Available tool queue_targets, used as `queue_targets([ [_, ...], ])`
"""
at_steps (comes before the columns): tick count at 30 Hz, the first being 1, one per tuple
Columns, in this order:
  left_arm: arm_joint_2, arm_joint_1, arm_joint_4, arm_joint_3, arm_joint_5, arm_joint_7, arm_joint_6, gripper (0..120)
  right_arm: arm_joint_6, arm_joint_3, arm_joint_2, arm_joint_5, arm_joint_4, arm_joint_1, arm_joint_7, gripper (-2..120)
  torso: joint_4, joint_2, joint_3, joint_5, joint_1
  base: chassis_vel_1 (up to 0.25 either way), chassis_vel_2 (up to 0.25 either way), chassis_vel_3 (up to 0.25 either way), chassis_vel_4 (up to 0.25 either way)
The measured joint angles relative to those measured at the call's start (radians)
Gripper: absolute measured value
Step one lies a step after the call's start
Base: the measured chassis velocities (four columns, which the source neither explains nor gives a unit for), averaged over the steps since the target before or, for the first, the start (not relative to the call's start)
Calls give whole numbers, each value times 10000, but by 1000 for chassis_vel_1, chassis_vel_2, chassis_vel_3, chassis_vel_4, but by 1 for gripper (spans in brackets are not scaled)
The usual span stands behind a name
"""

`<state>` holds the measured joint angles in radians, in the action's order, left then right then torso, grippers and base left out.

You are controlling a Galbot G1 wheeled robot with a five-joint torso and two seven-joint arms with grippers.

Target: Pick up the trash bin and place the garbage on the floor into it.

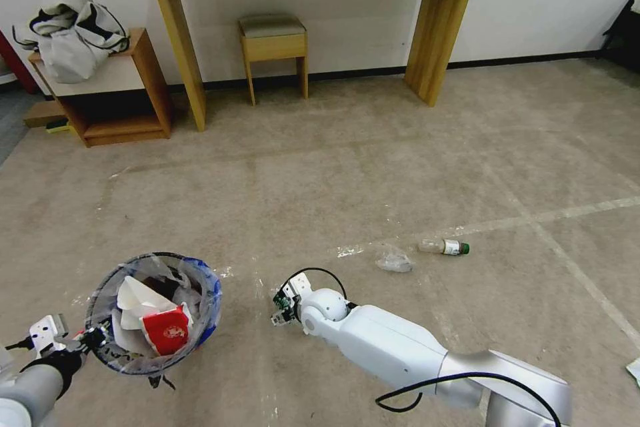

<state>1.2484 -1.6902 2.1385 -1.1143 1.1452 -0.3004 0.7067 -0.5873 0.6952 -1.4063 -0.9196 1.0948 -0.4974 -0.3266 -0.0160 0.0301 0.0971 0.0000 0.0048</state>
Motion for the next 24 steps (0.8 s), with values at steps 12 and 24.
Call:
queue_targets([
  [12, 15, 20, 20, 40, -4, -7, -3, 0, 403, 39, -353, 305, -833, 188, 637, 92, 0, 0, 0, 0, 0, 0, 0, 0, 0],
  [24, 51, -31, 118, 46, -4, -9, -6, 0, 619, 27, -685, 547, -1281, 187, 826, 88, 0, 0, 0, 0, 0, 0, 0, 0, 0],
])
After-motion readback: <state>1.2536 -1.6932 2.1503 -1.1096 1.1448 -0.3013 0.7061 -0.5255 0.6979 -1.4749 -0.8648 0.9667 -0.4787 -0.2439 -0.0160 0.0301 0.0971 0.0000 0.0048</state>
